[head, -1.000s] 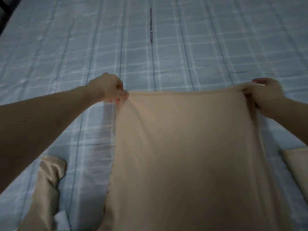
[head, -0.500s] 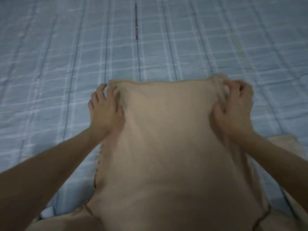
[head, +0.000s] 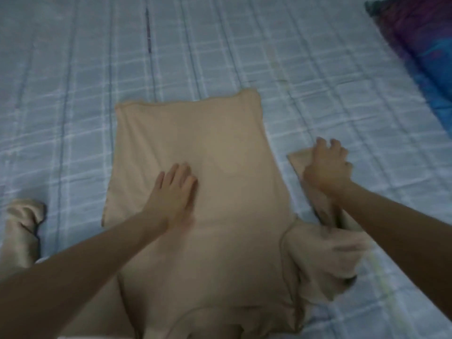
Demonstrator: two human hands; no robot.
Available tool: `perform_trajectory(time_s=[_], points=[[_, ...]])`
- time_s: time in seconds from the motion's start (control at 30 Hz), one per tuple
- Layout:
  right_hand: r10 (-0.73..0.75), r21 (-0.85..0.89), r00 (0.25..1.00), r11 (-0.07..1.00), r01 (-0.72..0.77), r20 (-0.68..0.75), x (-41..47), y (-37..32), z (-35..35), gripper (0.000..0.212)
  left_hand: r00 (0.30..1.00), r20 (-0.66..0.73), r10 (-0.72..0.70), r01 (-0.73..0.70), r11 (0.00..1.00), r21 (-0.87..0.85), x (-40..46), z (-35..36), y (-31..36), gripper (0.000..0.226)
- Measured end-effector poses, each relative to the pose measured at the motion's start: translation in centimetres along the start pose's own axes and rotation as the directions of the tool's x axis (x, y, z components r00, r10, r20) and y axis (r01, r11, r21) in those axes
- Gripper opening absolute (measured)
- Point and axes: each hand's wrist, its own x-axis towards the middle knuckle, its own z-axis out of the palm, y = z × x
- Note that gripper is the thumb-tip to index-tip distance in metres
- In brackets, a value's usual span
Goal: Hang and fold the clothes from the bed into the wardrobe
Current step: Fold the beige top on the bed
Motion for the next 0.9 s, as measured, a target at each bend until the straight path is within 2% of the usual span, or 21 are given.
perform_trajectory(time_s=[0.03,0.1,0.17,0.2,0.23,0.3,0.33,0.47,0.53,0.6,0.63,0.67,0.7,0.73,0.77,0.83,0.87,0.9], points=[[0.123,0.044,0.990,0.991,-0.126,0.070,-0.7,2.0,-0.2,0.067,0.996,-0.037,0.086,-0.085,0.996,0.019,-0.3,-0.4,1.4,0.064],[0.233,0.131,0.960,0.958,-0.254,0.158,-1.9,5.7,-0.9,0.066,0.933,-0.105,0.344,-0.346,0.938,0.005,-1.1,-0.5,4.9,0.068],[0.254,0.209,0.952,0.935,-0.287,0.171,-2.5,8.7,-2.1,0.044,0.817,-0.134,0.561,-0.568,0.822,-0.026,-2.0,-0.1,9.4,0.065],[0.258,0.250,0.950,0.922,-0.296,0.175,-2.7,9.6,-2.8,0.033,0.770,-0.144,0.621,-0.633,0.773,-0.051,-2.4,0.1,11.5,0.063],[0.274,0.304,0.946,0.899,-0.316,0.171,-2.8,10.2,-3.3,0.032,0.738,-0.156,0.657,-0.672,0.736,-0.083,-2.7,0.2,13.6,0.060],[0.340,0.463,0.919,0.795,-0.393,0.198,-3.4,12.1,-4.5,0.053,0.700,-0.165,0.695,-0.713,0.691,-0.119,-3.3,1.1,17.8,0.054],[0.385,0.555,0.897,0.708,-0.437,0.216,-3.6,13.2,-4.9,0.065,0.707,-0.144,0.693,-0.708,0.695,-0.127,-3.5,1.6,19.5,0.052],[0.610,0.770,0.773,0.404,-0.494,0.176,-4.4,18.1,-7.3,0.082,0.797,-0.069,0.601,-0.602,0.778,-0.182,-3.2,3.0,23.6,0.054],[0.711,0.814,0.683,0.290,-0.503,0.169,-5.0,21.3,-8.8,0.071,0.823,-0.085,0.561,-0.567,0.806,-0.169,-2.9,2.8,24.4,0.056],[0.704,0.901,0.665,0.080,-0.426,0.251,-5.2,23.9,-10.3,0.045,0.817,-0.117,0.565,-0.577,0.800,-0.165,-2.9,2.5,24.9,0.057],[0.707,0.918,0.653,0.014,-0.397,0.272,-4.9,25.1,-10.8,0.041,0.798,-0.137,0.587,-0.602,0.782,-0.158,-3.0,2.4,25.1,0.057],[0.667,0.923,0.686,-0.007,-0.385,0.291,-4.7,25.8,-10.9,0.039,0.772,-0.155,0.616,-0.634,0.759,-0.146,-3.1,2.4,25.3,0.057],[0.612,0.937,0.755,0.066,-0.344,0.234,-5.3,25.6,-11.5,0.037,0.747,-0.166,0.644,-0.664,0.734,-0.140,-3.2,2.3,25.5,0.056],[0.604,0.939,0.774,0.119,-0.322,0.189,-5.4,25.7,-11.8,0.033,0.730,-0.178,0.660,-0.683,0.717,-0.142,-3.3,2.2,25.7,0.055],[0.588,0.937,0.780,0.103,-0.333,0.212,-5.3,25.7,-11.5,0.027,0.729,-0.188,0.658,-0.683,0.716,-0.141,-3.3,2.2,25.9,0.054],[0.549,0.875,0.807,0.259,-0.410,0.216,-5.9,25.5,-10.7,0.012,0.768,-0.200,0.608,-0.636,0.762,-0.125,-3.4,2.5,26.2,0.053],[0.560,0.834,0.802,0.327,-0.444,0.208,-5.8,26.4,-9.4,0.015,0.799,-0.197,0.568,-0.595,0.795,-0.122,-3.5,2.9,26.4,0.052],[0.608,0.800,0.765,0.342,-0.492,0.211,-6.1,26.9,-8.6,0.031,0.835,-0.177,0.520,-0.544,0.829,-0.130,-3.6,3.4,26.5,0.052]])
